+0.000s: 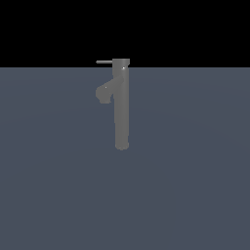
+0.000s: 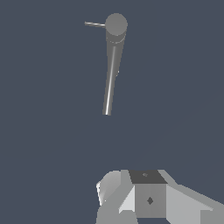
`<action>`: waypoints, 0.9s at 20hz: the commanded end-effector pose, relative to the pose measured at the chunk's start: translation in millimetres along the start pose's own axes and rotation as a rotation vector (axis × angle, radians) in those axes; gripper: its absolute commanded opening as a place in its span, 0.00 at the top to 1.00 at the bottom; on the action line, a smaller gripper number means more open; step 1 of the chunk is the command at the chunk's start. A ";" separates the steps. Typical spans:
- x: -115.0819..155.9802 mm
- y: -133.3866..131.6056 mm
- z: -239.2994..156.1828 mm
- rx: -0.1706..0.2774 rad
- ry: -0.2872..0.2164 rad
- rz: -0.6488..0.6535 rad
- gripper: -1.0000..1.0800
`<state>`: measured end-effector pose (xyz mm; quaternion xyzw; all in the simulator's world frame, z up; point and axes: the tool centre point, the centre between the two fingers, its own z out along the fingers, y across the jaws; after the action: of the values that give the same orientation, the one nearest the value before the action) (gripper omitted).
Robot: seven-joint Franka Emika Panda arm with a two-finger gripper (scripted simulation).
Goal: Turn on the faucet by rotating a designated handle.
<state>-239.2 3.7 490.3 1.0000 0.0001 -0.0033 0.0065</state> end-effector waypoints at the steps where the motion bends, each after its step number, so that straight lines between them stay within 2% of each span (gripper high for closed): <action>1: 0.0 0.0 0.0 0.000 0.000 0.000 1.00; 9: 14.3 -3.7 10.4 0.001 0.000 0.006 1.00; 18: 62.7 -15.7 45.0 0.004 0.001 0.026 1.00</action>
<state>-186.5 16.5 452.1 0.9999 -0.0107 -0.0026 0.0047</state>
